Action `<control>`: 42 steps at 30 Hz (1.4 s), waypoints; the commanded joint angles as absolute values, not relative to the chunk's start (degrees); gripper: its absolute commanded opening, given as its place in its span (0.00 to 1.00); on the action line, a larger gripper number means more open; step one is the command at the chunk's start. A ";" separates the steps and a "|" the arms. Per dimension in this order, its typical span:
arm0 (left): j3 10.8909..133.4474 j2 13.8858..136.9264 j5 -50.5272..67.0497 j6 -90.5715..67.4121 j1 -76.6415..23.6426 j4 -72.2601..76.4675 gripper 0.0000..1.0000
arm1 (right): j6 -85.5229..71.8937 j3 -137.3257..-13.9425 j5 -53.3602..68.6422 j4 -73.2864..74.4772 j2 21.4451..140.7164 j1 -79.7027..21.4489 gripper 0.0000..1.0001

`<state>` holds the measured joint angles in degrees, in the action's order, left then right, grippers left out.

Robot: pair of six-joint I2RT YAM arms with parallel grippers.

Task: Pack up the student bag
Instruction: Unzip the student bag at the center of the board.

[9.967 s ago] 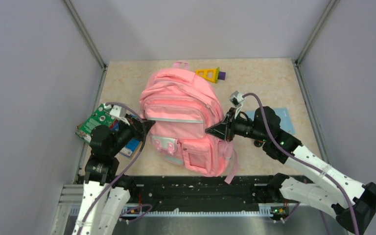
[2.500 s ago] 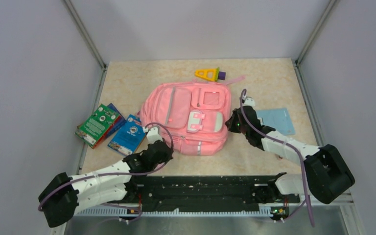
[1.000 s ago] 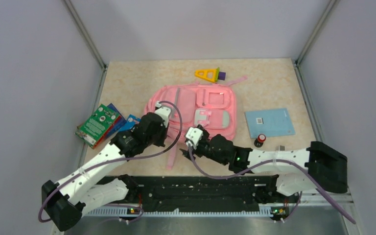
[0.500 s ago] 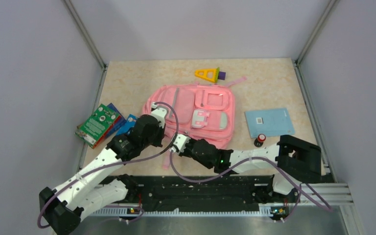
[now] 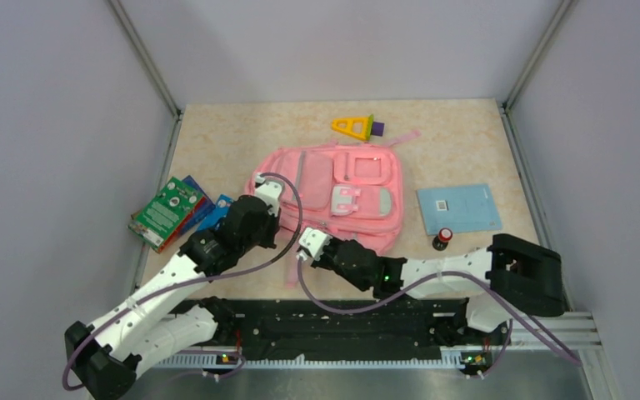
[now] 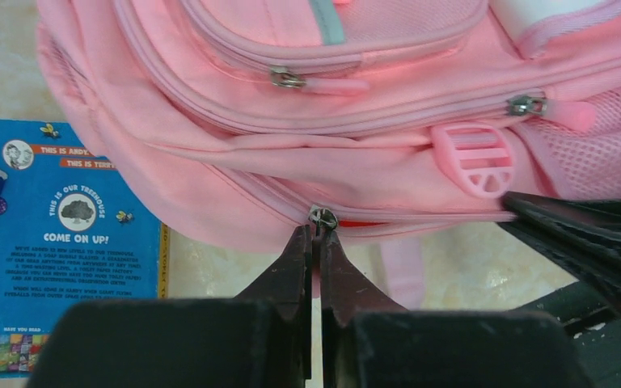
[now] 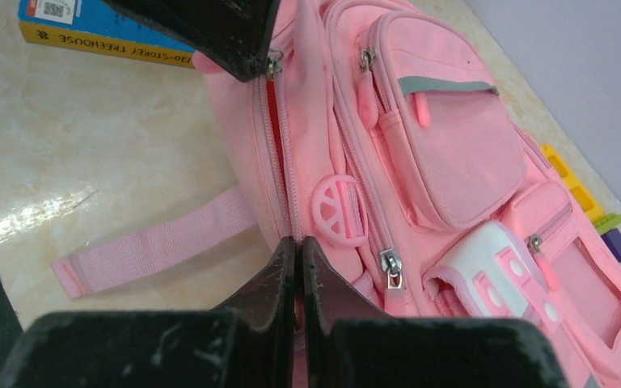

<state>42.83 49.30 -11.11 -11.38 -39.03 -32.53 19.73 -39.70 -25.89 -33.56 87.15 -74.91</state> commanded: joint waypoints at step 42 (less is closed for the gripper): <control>42.51 39.77 -1.27 -8.45 -30.57 -25.13 0.00 | 12.66 -52.99 -24.75 -27.49 86.01 -76.36 0.75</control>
